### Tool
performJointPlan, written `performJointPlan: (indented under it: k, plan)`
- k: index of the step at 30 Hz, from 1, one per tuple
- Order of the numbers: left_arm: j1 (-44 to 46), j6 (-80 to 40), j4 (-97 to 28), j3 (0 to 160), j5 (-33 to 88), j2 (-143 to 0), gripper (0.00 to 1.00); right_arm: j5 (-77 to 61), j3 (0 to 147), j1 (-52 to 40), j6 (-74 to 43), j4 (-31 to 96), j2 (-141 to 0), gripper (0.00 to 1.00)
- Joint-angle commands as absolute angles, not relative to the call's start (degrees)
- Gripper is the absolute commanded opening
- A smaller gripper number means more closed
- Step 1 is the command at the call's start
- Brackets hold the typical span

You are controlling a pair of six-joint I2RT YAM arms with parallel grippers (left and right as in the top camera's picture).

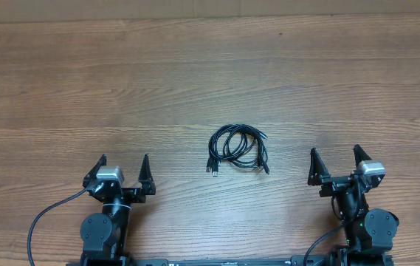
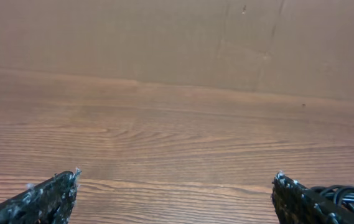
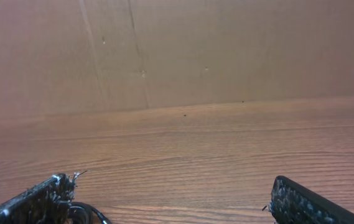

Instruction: Untangle cables

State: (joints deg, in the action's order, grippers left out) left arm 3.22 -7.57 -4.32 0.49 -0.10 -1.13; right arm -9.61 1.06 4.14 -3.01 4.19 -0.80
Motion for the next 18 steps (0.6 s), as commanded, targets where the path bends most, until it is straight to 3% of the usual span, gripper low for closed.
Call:
performJointPlan:
  k: [1, 18]
  plan:
    - [2.66, -9.45, -4.14, 0.3, 1.56, -1.43, 1.0, -9.04, 0.47, 4.21, -3.16, 4.01, -0.16, 1.0]
    - [2.66, -5.93, -7.05, 3.22, 4.56, -3.38, 1.0, -9.04, 0.47, 4.21, -3.16, 3.99, -0.16, 1.0]
